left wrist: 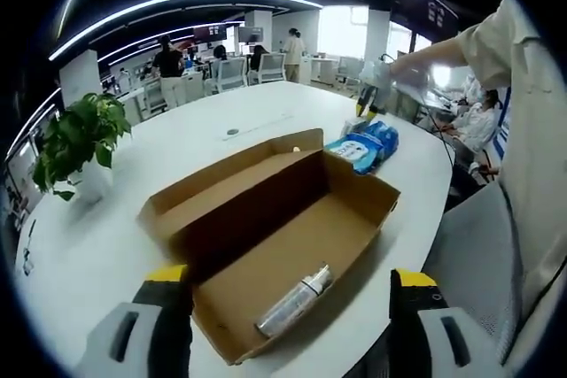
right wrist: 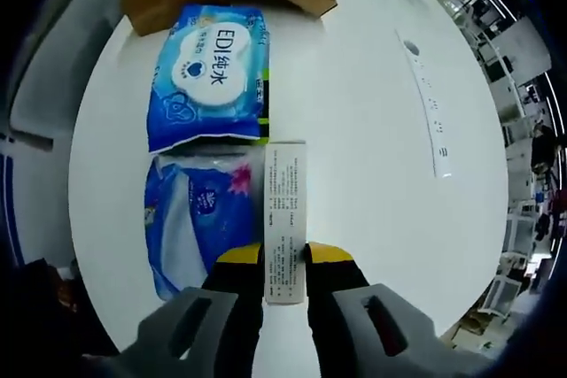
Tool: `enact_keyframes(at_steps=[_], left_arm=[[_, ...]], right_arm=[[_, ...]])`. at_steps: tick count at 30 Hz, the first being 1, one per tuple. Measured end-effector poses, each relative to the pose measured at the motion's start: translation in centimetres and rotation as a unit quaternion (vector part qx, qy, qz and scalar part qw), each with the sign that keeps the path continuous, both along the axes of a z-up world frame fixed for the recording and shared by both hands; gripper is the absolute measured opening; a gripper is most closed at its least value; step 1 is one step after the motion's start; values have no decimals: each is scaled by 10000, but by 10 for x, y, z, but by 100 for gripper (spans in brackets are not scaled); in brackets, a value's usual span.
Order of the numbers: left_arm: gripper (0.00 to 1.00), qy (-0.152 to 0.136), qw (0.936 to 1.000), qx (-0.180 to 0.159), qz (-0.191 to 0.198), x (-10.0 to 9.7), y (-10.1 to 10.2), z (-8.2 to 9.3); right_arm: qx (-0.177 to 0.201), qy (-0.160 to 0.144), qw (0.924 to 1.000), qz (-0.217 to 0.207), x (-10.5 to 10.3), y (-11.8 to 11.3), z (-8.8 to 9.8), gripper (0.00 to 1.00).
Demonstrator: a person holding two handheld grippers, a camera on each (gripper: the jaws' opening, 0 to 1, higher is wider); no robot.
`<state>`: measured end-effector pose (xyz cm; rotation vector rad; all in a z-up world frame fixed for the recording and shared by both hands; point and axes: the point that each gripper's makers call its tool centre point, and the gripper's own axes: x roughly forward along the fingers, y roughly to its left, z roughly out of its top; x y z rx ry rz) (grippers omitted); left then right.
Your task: Operate the shoe box by opening the lid, removing the specified soft item, and placing it in the target area until the item is outside and the box remains undamaged.
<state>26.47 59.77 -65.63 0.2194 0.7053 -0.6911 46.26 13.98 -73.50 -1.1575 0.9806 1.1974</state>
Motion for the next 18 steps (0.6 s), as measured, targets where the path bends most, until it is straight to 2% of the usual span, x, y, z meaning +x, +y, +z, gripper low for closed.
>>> enact_keyframes(at_steps=[8, 14, 18], left_arm=[[93, 2, 10000, 44, -38, -3, 3, -1], [92, -47, 9999, 121, -84, -2, 8, 3], [90, -35, 9997, 201, -132, -3, 14, 3]], right_arm=[[-123, -49, 9999, 28, 1, -2, -1, 16], [-248, -324, 9991, 108, 8, -3, -5, 17], [-209, -347, 9992, 56, 7, -3, -6, 21]])
